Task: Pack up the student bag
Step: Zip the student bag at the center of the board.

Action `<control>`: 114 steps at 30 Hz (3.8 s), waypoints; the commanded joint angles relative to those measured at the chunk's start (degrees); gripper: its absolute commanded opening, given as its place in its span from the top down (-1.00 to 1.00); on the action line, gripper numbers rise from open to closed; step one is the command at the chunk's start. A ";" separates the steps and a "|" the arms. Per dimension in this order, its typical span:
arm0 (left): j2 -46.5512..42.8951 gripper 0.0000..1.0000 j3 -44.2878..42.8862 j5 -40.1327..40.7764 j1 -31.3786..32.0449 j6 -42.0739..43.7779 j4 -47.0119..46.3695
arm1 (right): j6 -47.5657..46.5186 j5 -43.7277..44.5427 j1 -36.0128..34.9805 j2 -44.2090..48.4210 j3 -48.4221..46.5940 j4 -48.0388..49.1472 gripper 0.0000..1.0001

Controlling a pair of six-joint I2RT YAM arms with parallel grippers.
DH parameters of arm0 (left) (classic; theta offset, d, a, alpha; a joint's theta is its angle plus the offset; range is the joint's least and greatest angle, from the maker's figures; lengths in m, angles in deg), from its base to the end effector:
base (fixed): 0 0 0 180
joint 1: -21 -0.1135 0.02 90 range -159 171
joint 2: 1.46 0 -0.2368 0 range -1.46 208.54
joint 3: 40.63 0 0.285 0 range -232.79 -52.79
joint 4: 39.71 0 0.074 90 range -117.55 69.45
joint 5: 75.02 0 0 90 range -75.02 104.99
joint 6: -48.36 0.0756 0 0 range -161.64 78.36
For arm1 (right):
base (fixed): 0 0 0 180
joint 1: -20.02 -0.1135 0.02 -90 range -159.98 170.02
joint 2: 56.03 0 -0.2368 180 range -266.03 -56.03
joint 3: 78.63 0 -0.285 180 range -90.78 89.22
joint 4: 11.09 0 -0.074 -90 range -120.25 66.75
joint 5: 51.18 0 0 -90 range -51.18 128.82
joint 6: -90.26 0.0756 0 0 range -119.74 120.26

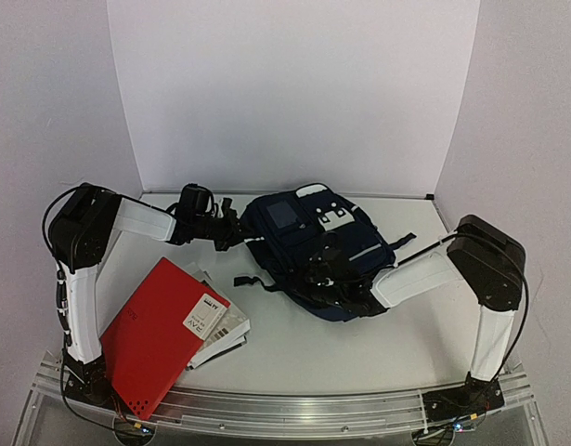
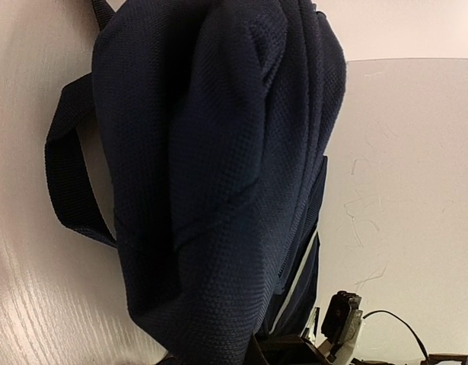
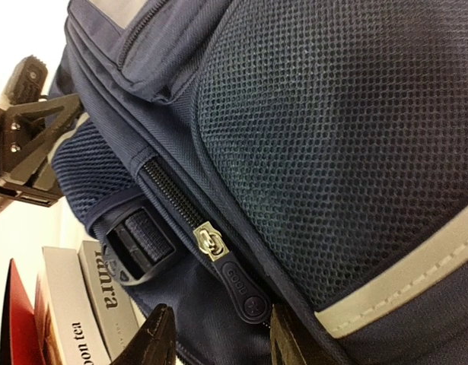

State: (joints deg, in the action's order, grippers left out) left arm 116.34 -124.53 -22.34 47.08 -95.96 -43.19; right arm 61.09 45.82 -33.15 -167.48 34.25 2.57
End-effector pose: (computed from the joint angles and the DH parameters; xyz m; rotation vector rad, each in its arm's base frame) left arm 0.4134 -0.2534 0.0961 -0.1312 2.3624 -1.4576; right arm 0.2703 0.3456 0.0587 0.2322 2.2764 1.0162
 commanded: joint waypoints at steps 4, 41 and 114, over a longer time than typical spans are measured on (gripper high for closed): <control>-5.12 0.99 -1.47 -2.76 -0.07 1.23 -4.80 | -2.69 4.29 3.09 -1.87 -2.22 -2.70 0.28; 6.12 1.00 -16.81 -1.58 -10.01 7.55 4.88 | -28.62 15.87 -5.76 10.14 6.55 -12.51 1.00; -10.22 1.00 -3.58 22.62 4.75 0.65 17.94 | -24.89 22.09 -7.16 17.25 2.69 -23.05 1.00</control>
State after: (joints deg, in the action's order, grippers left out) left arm 113.35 -126.57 -5.36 60.92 -100.90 -25.57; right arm 37.39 64.49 -40.01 -153.81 34.97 -16.02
